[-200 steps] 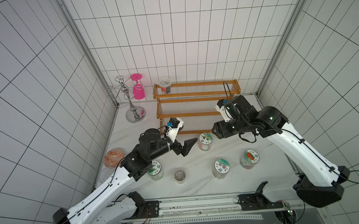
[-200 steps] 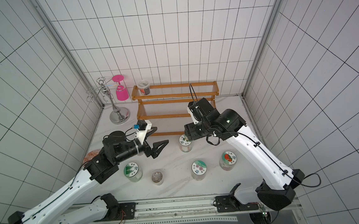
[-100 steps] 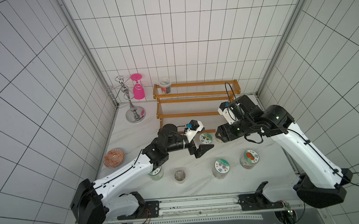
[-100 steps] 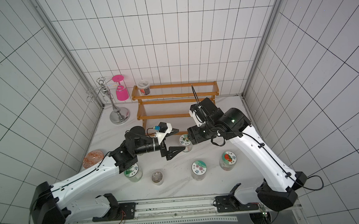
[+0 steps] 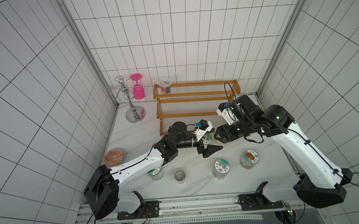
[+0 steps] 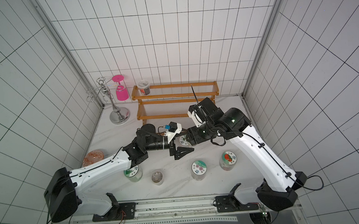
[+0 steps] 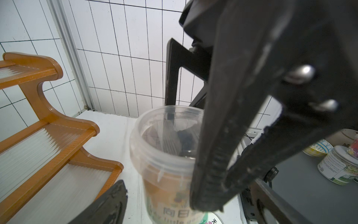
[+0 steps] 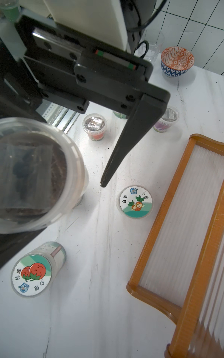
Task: Place the seed container on the shelf
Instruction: Pick up the seed jar at the center of the board.
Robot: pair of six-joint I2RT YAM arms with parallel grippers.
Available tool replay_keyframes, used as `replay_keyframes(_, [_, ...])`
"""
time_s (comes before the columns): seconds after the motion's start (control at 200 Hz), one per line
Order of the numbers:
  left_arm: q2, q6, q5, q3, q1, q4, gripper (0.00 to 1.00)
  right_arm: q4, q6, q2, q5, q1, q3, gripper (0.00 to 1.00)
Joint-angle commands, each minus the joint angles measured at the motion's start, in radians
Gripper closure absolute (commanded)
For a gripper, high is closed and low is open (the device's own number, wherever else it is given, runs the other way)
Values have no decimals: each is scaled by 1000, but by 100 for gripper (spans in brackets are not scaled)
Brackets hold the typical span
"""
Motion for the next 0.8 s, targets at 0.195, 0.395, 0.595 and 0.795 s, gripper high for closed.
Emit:
replay_keyframes(0.195, [41,-50,11,39,-5,87,5,7,1,-2,-32,-8,33,45])
replay_keyframes(0.395, [55,-55,11,44,-5,104,20,16,6,3,-44,-8,28,45])
replay_keyframes(0.595, [72,-67,6,45,-5,136,35,18,8,6,-52,-8,30,42])
replay_keyframes(0.795, [69,-82,-21,28,-4,189,46,21,4,6,-48,-8,31,29])
